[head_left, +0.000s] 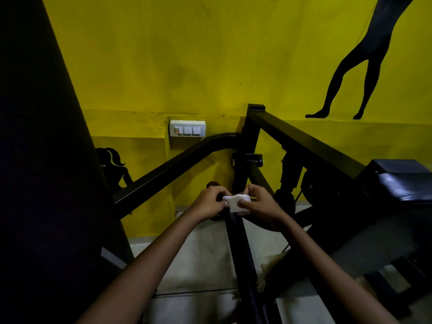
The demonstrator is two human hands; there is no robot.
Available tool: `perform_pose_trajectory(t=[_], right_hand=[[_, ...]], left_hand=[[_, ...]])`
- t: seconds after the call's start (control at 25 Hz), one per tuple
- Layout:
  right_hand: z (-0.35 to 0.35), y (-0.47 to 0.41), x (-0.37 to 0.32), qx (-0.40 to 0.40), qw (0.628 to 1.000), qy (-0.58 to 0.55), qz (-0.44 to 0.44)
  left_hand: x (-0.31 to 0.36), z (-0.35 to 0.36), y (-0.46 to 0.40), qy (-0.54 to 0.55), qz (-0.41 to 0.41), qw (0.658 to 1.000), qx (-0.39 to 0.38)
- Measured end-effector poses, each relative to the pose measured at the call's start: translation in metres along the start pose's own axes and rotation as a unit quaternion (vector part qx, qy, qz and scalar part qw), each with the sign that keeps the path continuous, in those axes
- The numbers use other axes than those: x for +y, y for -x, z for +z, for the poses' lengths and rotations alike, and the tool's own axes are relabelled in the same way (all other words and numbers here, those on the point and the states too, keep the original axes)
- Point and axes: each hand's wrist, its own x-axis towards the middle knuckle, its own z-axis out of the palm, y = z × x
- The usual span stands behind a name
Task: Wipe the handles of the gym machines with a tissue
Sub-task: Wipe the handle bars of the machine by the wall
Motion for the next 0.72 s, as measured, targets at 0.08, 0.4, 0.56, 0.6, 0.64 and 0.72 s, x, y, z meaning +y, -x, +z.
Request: perform_pose_trajectory(t=[0.08, 0.4, 0.56, 0.6, 0.64, 0.72], right_hand=[[0.008, -0.001, 0.008, 0.053, 0.992, 0.114, -0.008], [0.05, 0.001, 0.053, -0.066, 0.929, 0.355, -0.078], [0.053, 0.005, 0.063, -0.073, 0.909, 0.392, -0.12], [0.053, 0.006, 0.064, -0.076, 0.907, 0.395, -0.125], [0.055, 0.007, 0.064, -0.076, 0.906, 0.397, -0.127], [0.056, 0.009, 0.064, -0.073, 0.903, 0.404, -0.128]], left_hand=[[-0.011, 0.007, 0.001, -0.141, 0.028, 0.99, 0.009], [-0.08, 0.015, -0.015, -0.393, 0.09, 0.907, -0.122], [-0.097, 0.025, -0.02, -0.388, 0.137, 0.904, -0.116], [-0.099, 0.026, -0.022, -0.383, 0.145, 0.906, -0.11], [-0.1, 0.027, -0.023, -0.378, 0.151, 0.907, -0.106], [-0.101, 0.028, -0.027, -0.371, 0.157, 0.91, -0.103]])
